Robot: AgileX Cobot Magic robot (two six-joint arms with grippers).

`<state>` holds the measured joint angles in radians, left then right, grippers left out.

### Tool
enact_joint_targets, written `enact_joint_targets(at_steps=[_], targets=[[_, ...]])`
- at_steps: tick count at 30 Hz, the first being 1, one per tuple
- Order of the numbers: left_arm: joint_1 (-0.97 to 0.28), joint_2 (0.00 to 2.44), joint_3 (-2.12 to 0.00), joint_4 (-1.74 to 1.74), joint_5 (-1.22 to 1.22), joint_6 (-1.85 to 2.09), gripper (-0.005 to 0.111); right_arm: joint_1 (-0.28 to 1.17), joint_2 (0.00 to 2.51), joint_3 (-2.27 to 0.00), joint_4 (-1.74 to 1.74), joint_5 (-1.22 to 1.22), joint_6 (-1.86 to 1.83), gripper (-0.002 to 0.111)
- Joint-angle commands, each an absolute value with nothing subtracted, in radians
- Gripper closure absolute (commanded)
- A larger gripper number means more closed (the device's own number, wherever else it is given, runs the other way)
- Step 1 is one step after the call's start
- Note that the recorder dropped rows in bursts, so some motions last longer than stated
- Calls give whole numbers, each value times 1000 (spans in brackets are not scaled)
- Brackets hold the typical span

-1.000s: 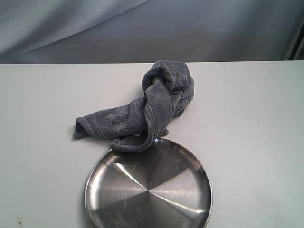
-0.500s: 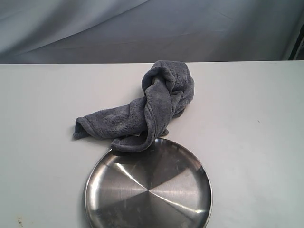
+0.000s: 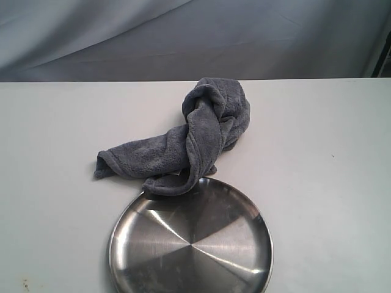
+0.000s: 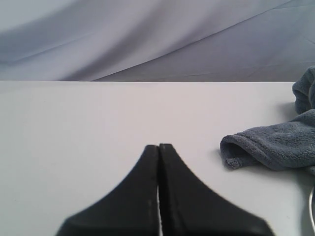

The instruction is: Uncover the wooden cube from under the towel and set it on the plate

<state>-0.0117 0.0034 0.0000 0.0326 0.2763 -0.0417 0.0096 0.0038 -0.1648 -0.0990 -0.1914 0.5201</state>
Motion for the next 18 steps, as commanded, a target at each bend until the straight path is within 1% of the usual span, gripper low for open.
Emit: enact_joint_targets(at_steps=[1,6,11,15,18], targets=[[-16,0,0,35,265,-44,107,12,56,-289,-483,-254,777,108],[-16,0,0,35,265,-44,107,12,281,-462,-943,-281,1120,108],[-16,0,0,35,265,-44,107,12,566,-614,-1398,-437,1414,108],[-16,0,0,35,265,-44,107,12,763,-729,-1676,-556,1672,108],[-16,0,0,35,265,-44,107,12,923,-819,-1744,-648,1806,108]])
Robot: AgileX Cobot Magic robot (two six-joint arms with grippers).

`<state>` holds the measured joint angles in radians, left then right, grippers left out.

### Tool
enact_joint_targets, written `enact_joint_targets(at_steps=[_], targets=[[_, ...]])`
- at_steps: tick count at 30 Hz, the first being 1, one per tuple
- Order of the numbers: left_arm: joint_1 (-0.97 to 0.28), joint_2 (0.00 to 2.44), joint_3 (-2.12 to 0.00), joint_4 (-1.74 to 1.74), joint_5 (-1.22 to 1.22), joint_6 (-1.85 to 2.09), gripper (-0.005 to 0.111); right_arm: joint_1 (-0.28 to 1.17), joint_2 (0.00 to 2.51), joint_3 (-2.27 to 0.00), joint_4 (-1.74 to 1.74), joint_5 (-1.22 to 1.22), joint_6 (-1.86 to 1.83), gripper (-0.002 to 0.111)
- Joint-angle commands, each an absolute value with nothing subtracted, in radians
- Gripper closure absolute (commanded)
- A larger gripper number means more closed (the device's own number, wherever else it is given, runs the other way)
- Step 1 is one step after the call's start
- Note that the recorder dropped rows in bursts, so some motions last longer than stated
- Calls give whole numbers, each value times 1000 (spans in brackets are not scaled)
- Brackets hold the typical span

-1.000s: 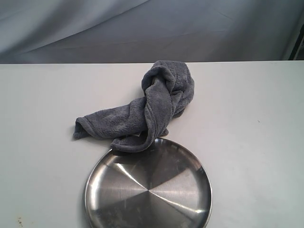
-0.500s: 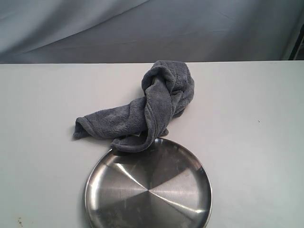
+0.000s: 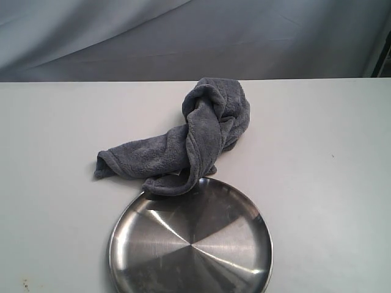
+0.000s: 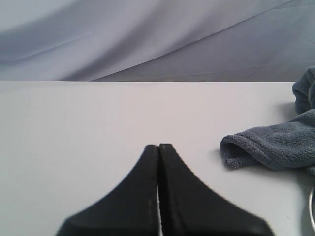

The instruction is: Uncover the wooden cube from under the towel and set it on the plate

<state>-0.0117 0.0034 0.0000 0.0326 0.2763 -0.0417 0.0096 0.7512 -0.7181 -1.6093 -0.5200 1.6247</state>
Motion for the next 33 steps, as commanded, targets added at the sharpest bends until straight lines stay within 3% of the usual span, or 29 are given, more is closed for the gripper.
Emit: enact_joint_targets(at_steps=[1,5,11,17,23,33], targets=[[-16,0,0,35,265,-44,107,12,958,-837,-1744,-675,1806,108],[-16,0,0,35,265,-44,107,43,1087,-880,-1744,-722,1804,108],[-16,0,0,35,265,-44,107,199,1123,-880,-1744,-727,1773,108],[-16,0,0,35,265,-44,107,211,1123,-880,-1719,-777,1687,108],[-16,0,0,35,265,-44,107,211,1123,-852,-1406,-877,1422,108],[-16,0,0,35,265,-44,107,222,1123,-718,-883,-450,907,108]])
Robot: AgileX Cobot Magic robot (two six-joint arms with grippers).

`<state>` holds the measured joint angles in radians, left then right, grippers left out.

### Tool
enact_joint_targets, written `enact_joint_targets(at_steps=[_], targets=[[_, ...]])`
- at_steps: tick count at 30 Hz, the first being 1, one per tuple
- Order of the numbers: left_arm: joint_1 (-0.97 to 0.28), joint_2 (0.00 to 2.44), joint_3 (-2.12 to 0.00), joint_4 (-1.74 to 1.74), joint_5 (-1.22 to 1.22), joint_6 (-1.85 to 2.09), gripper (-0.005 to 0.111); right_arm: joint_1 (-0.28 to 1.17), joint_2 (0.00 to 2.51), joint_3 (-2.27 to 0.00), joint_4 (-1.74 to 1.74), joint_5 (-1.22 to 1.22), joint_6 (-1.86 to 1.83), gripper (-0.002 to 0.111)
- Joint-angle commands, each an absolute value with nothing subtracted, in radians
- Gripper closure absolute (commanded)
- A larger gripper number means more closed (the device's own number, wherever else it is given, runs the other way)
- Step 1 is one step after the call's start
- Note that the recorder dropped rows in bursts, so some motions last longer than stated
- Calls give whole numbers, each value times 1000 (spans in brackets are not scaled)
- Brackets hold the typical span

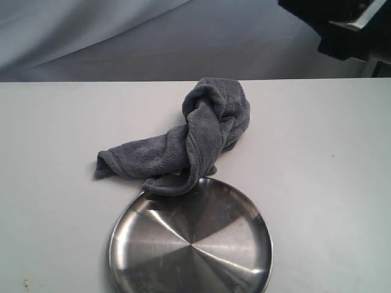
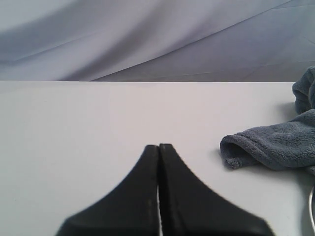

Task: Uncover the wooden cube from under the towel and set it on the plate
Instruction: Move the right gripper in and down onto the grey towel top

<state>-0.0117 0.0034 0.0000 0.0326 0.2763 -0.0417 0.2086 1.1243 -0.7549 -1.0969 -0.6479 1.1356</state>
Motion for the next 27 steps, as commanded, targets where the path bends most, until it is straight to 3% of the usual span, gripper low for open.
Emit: enact_joint_targets(at_steps=[1,5,9,14,27], targets=[[-16,0,0,35,265,-44,107,240,1123,-718,-808,-374,813,108],[-16,0,0,35,265,-44,107,348,1123,-737,-426,-91,239,108],[-16,0,0,35,265,-44,107,459,1123,-796,-131,78,-90,108],[-16,0,0,35,265,-44,107,528,1123,-870,-86,201,-109,108],[-16,0,0,35,265,-44,107,539,1125,-870,-13,215,-109,108]])
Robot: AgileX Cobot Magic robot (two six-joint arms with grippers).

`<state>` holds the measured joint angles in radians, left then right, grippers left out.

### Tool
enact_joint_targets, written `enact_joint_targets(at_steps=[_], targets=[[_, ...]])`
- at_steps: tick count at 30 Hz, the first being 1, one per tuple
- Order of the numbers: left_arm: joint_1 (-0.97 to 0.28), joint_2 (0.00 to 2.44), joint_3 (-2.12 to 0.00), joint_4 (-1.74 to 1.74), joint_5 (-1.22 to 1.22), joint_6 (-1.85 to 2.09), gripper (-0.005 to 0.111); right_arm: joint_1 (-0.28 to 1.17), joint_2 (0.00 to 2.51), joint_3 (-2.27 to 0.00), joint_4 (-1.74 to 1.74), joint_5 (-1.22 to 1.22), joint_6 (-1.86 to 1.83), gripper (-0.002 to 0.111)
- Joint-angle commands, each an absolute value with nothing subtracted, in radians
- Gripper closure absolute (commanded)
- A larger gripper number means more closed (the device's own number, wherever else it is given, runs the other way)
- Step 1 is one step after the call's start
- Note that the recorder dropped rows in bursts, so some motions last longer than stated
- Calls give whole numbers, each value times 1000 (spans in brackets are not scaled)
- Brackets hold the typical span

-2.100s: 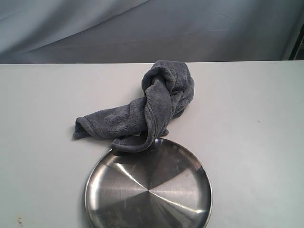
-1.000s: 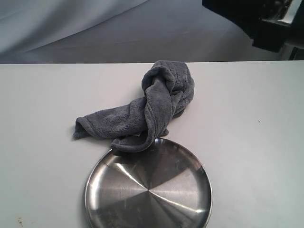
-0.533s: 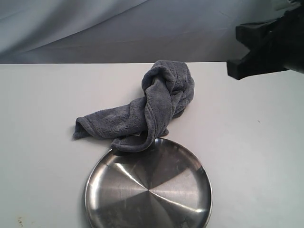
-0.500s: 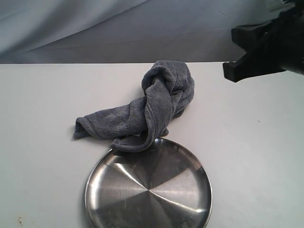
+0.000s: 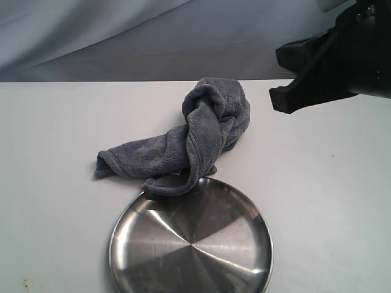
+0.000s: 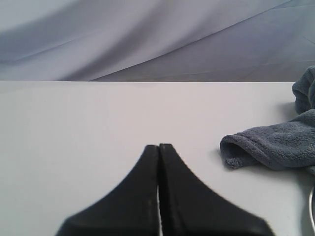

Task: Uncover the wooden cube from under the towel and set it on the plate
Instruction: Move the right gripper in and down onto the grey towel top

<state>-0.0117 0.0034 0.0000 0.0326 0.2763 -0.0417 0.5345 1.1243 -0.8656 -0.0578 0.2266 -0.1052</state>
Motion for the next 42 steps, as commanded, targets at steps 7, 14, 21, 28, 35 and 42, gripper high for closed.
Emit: enact_joint_targets(at_steps=[7,14,21,28,35,42], targets=[[-16,0,0,35,265,-44,107,539,1170,-898,13,237,-107,108],[-16,0,0,35,265,-44,107,539,1350,-1019,38,261,-105,108],[-16,0,0,35,265,-44,107,539,1512,-1134,59,321,-105,108],[-16,0,0,35,265,-44,107,539,1593,-1154,72,306,-105,108],[-16,0,0,35,265,-44,107,538,1612,-1154,132,263,-105,108],[-16,0,0,35,265,-44,107,538,1612,-1154,171,198,-105,108]])
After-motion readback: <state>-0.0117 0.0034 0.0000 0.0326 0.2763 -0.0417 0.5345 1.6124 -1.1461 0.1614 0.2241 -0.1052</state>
